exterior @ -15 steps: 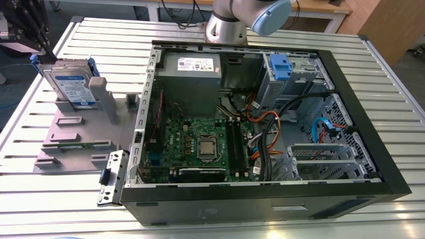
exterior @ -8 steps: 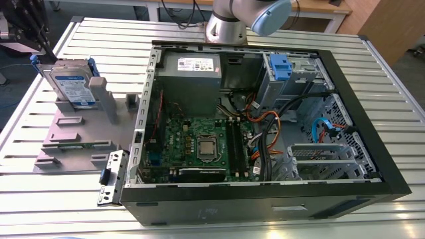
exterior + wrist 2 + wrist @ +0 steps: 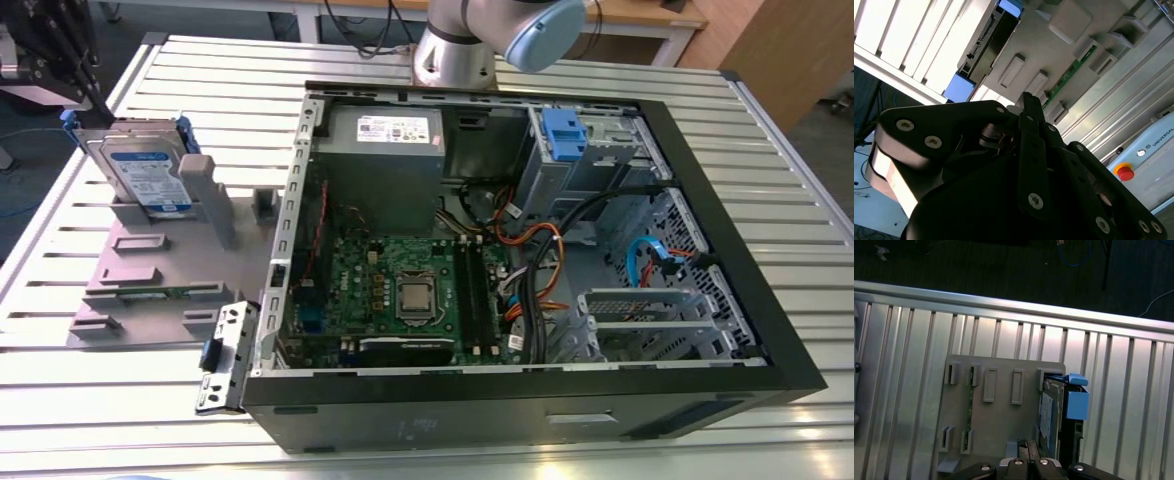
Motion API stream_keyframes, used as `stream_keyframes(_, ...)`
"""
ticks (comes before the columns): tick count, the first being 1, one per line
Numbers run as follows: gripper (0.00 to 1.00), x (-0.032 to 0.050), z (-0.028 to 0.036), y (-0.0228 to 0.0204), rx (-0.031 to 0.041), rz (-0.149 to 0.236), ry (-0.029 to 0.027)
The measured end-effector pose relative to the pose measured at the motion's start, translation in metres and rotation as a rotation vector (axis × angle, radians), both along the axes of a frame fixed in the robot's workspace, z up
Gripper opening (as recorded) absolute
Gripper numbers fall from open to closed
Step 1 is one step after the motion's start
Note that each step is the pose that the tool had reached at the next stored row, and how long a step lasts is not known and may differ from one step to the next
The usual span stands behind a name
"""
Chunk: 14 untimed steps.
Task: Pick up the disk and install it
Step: 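Pick up the disk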
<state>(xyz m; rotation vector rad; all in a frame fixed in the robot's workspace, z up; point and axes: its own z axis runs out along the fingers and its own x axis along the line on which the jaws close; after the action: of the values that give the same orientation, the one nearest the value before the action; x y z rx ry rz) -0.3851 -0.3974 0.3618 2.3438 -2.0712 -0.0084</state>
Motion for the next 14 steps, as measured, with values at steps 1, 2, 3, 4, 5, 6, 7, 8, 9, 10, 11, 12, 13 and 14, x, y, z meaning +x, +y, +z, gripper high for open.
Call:
stream_keyframes(1,0.11,0.0000,0.0000,0.0000,0.0000,0.001,0.0000)
stream_keyframes(2,0.11,0.0000,0.0000,0.0000,0.0000,0.001,0.0000)
stream_keyframes(3,0.11,0.0000,0.0000,0.0000,0.0000,0.002,0.0000)
stream_keyframes(4,0.11,0.0000,0.0000,0.0000,0.0000,0.002,0.0000)
stream_keyframes(5,0.11,0.0000,0.0000,0.0000,0.0000,0.003,0.0000)
stream_keyframes(6,0.11,0.0000,0.0000,0.0000,0.0000,0.003,0.0000)
stream_keyframes(7,0.11,0.0000,0.0000,0.0000,0.0000,0.004,0.0000)
stream_keyframes(8,0.11,0.0000,0.0000,0.0000,0.0000,0.005,0.0000)
stream_keyframes(9,0.11,0.0000,0.0000,0.0000,0.0000,0.005,0.0000)
stream_keyframes(10,0.11,0.0000,0.0000,0.0000,0.0000,0.006,0.0000)
stream_keyframes(11,0.11,0.0000,0.0000,0.0000,0.0000,0.006,0.0000)
stream_keyframes(12,0.11,0.0000,0.0000,0.0000,0.0000,0.007,-0.0001)
stream_keyframes(13,0.11,0.0000,0.0000,0.0000,0.0000,0.007,0.0000)
stream_keyframes(14,0.11,0.0000,0.0000,0.0000,-0.0001,0.005,0.0000)
